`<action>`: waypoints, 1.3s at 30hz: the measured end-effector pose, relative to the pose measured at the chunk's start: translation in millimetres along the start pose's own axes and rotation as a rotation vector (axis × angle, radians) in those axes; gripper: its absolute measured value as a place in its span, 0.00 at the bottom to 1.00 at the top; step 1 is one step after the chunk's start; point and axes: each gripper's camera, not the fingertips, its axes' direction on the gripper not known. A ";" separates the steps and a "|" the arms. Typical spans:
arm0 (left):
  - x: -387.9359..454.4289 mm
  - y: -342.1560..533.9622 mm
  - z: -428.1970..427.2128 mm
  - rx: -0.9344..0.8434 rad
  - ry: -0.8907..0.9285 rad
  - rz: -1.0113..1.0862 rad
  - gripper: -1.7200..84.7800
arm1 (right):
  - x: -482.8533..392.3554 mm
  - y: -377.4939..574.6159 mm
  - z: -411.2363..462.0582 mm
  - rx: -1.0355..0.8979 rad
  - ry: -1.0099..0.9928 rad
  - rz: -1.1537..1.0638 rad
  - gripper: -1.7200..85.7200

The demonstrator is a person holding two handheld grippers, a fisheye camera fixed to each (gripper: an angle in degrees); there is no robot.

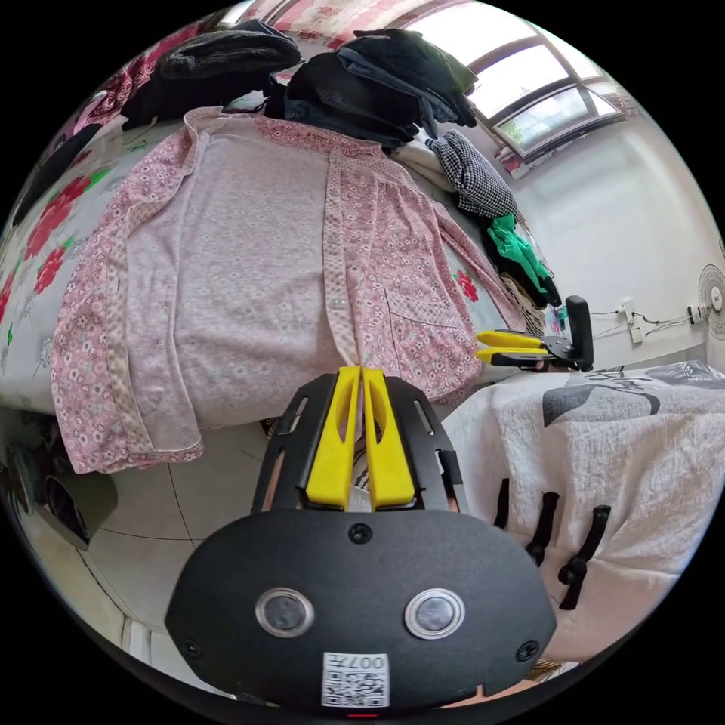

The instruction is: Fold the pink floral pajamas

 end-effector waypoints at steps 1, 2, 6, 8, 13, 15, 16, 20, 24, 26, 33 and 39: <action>3.7 0.4 0.1 -0.003 -0.007 0.006 0.01 | -2.9 1.6 2.7 0.013 0.031 -0.007 0.10; 7.0 0.7 0.1 -0.006 -0.018 0.009 0.01 | -7.2 4.0 6.2 0.013 0.118 -0.017 0.08; 14.7 2.9 2.7 -0.025 -0.082 0.005 0.01 | -8.8 13.8 12.8 -0.043 0.195 -0.106 0.03; 13.6 6.9 15.8 -0.083 -0.153 -0.031 0.01 | -2.2 20.5 14.0 -0.045 0.191 -0.092 0.03; 6.8 21.2 35.2 -0.129 -0.152 -0.120 0.01 | 25.6 31.2 20.8 -0.036 0.089 -0.011 0.03; 10.7 27.0 26.8 -0.058 -0.104 -0.136 0.01 | 33.8 28.4 14.9 -0.014 0.109 -0.011 0.04; 12.8 31.2 20.8 -0.022 -0.100 -0.152 0.01 | 35.6 27.3 11.5 0.001 0.111 -0.016 0.05; 15.3 49.2 -1.7 0.063 -0.280 -0.247 0.04 | 54.4 1.5 -14.6 0.117 0.029 -0.020 0.06; 12.2 60.9 -24.8 0.178 -0.412 -0.259 0.11 | 64.2 -66.8 -18.5 0.172 -0.096 -0.061 0.08; -0.6 63.3 -35.8 0.208 -0.455 -0.298 0.12 | 55.4 -109.2 -13.2 0.179 -0.123 -0.121 0.08; -52.0 51.1 -30.6 0.156 -0.518 -0.407 0.12 | -23.4 -304.5 47.8 0.129 -0.151 -0.415 0.11; -69.3 58.8 -35.0 0.155 -0.486 -0.373 0.09 | -66.8 -430.3 121.9 0.066 -0.166 -0.438 0.12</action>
